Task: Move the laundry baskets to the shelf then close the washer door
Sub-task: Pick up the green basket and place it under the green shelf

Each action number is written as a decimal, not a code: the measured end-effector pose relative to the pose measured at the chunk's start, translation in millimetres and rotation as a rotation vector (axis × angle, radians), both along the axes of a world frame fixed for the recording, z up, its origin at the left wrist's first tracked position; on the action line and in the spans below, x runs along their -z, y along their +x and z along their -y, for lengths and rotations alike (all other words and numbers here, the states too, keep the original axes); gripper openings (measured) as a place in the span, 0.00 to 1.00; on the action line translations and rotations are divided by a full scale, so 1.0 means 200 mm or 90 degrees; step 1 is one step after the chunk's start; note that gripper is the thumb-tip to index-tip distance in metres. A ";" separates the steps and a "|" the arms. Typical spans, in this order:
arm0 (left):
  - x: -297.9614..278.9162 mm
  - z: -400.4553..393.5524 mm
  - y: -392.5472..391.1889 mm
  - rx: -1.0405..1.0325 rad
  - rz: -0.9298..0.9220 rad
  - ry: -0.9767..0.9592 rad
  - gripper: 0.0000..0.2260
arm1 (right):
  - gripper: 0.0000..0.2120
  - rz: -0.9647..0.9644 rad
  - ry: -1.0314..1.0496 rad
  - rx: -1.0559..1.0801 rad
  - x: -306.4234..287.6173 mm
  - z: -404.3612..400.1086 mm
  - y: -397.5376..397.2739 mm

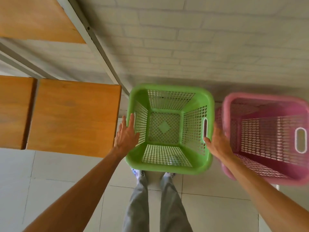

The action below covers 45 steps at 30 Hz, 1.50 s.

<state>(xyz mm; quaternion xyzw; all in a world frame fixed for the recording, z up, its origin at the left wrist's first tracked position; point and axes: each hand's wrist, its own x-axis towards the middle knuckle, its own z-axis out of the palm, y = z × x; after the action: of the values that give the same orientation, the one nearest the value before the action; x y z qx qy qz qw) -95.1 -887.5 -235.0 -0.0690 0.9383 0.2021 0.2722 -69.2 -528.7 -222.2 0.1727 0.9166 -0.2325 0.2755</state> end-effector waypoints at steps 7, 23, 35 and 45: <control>0.22 0.04 -0.06 -0.064 -0.020 0.016 0.43 | 0.43 0.015 0.034 0.043 0.14 0.01 -0.05; -0.12 0.03 0.04 -0.133 -0.109 0.092 0.37 | 0.40 -0.098 -0.001 0.074 -0.08 -0.03 -0.08; -1.50 0.03 0.24 -0.247 -0.210 0.100 0.36 | 0.32 -0.211 -0.103 0.084 -1.49 -0.10 -0.01; -2.17 0.22 0.53 -0.403 -0.310 0.099 0.35 | 0.33 -0.258 -0.190 -0.012 -2.26 0.12 -0.06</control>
<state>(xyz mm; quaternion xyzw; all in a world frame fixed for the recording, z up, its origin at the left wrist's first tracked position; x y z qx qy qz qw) 11.7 -931.3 198.2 -0.2836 0.8898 0.3564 -0.0296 -80.9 -553.0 229.7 0.0715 0.9104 -0.3923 0.1105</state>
